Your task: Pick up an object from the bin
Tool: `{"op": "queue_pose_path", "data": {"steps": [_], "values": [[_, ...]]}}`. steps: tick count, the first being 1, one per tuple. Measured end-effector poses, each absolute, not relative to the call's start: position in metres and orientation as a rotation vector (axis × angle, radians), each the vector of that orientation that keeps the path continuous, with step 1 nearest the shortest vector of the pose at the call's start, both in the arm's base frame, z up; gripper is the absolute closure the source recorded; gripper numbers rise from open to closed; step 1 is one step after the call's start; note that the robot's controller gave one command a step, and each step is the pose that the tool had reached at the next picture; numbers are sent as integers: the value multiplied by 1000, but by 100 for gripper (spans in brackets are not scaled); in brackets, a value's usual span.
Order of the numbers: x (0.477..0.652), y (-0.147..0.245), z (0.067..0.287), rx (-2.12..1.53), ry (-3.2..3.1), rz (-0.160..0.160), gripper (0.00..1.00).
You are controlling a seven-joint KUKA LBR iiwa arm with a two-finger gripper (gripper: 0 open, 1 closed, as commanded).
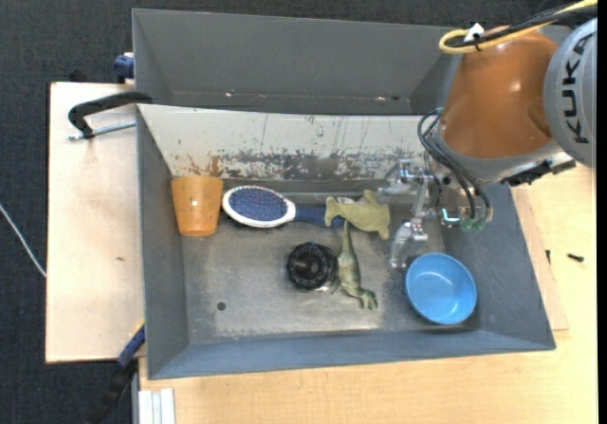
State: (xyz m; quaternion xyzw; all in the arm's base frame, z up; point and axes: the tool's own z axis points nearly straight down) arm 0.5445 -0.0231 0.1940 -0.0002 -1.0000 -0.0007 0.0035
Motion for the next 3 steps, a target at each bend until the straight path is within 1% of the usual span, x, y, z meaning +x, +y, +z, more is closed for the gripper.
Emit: {"op": "queue_pose_path", "data": {"steps": [1,2,3], "values": [[598,-7,80,296,-3130,1,0],[598,-7,82,294,-3132,-1,100],[576,7,232,705,-3075,1,100]]}}
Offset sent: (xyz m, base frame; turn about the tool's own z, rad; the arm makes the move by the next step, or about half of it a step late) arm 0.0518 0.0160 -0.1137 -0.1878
